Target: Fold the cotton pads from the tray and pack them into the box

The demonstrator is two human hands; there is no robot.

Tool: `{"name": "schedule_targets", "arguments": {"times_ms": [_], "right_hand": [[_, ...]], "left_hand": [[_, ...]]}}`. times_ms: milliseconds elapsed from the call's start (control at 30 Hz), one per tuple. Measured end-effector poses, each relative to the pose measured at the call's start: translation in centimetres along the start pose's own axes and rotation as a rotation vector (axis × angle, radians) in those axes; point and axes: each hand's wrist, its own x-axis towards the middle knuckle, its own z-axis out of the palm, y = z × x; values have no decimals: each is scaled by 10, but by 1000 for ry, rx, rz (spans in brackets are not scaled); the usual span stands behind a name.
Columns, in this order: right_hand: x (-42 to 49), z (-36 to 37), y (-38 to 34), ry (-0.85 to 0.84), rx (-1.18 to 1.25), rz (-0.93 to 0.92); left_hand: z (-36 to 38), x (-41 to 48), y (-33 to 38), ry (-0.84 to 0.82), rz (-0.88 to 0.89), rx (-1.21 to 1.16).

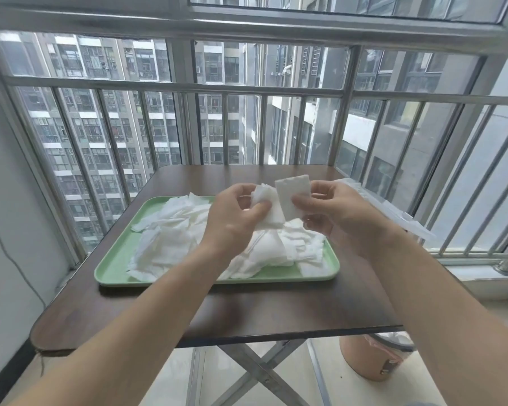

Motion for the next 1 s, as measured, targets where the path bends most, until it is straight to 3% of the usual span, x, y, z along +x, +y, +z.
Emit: {"name": "schedule_targets", "arguments": {"times_ms": [133, 333, 567, 667, 800, 1000], "right_hand": [[2, 17, 9, 59, 191, 95], [3, 34, 15, 182, 151, 105], [2, 36, 15, 285, 88, 83], [1, 33, 16, 343, 46, 25], [-3, 20, 4, 373, -134, -53], [-7, -19, -38, 129, -589, -90]], "left_hand": [[4, -9, 3, 5, -15, -142], [7, -17, 13, -51, -32, -283], [16, -18, 22, 10, -160, -391], [20, -17, 25, -79, -172, -436], [24, -14, 23, -239, -81, -371], [37, -1, 27, -277, 42, -126]]}}
